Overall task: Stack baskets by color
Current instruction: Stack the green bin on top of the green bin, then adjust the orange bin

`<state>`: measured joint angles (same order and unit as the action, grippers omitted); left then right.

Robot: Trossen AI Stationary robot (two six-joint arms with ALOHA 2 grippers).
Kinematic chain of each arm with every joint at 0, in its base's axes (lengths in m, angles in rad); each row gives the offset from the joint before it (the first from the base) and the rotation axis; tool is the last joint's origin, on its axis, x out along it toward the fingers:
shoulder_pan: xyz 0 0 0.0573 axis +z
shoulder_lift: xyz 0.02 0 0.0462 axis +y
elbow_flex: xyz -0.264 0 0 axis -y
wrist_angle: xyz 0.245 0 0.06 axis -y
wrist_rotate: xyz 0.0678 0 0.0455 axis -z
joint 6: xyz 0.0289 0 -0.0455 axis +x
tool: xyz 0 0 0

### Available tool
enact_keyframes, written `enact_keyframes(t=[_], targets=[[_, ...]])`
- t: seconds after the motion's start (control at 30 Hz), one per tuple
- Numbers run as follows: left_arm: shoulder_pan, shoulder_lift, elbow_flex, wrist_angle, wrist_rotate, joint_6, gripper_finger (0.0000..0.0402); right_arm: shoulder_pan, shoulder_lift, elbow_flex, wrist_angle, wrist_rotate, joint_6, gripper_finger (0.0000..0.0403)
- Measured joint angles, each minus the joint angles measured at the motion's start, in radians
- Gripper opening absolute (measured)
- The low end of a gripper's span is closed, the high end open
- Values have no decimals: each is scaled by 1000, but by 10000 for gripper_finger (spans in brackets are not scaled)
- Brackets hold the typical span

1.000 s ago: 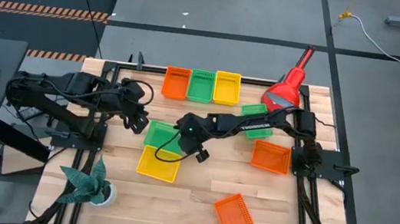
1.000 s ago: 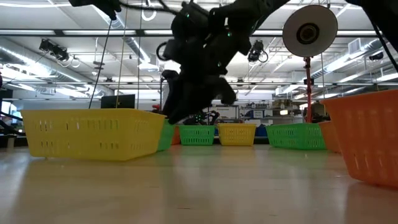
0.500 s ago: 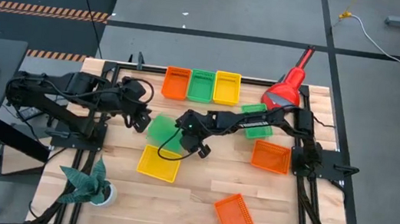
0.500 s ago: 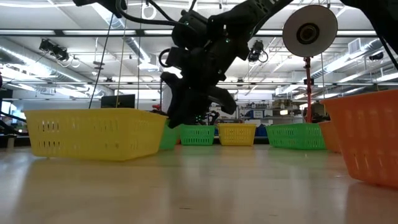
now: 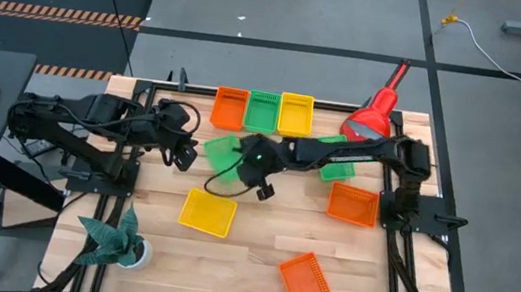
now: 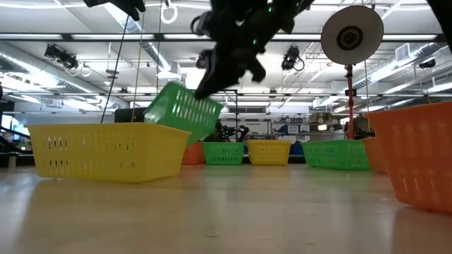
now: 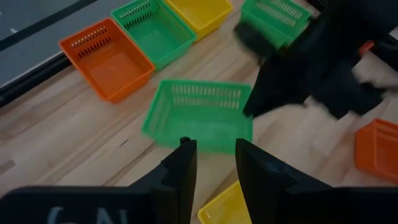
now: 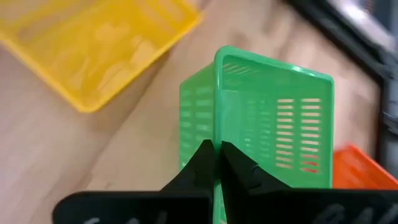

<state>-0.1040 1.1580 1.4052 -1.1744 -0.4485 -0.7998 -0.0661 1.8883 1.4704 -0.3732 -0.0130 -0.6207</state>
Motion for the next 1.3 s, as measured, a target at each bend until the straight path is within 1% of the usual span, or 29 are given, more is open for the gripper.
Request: enact_keyframes(t=[0.17,0.3,0.37,0.43,0.5,0.63,0.77,0.97,1.17,1.3], targets=[[0,0,0,0,-3,0,117,-46,-129,2,-15,44,102,10],[0,0,0,1,-3,0,117,-129,-159,2,-49,101,150,10],[0,0,0,5,-7,0,117,-176,-150,1,-53,147,150,10],[0,0,0,5,-24,1,117,-216,-121,2,-25,172,152,10],[0,0,0,7,-37,1,117,-248,-82,1,-32,197,152,10],[0,0,0,9,-39,2,117,-273,-9,0,-29,255,147,10],[-1,0,0,13,-38,2,117,-274,43,0,-28,301,147,10],[0,0,0,14,-47,0,117,-271,59,0,-35,297,147,30],[0,0,0,16,-50,0,117,-272,59,0,-35,226,158,53],[0,0,0,18,-55,1,117,-272,59,0,-44,203,159,81]])
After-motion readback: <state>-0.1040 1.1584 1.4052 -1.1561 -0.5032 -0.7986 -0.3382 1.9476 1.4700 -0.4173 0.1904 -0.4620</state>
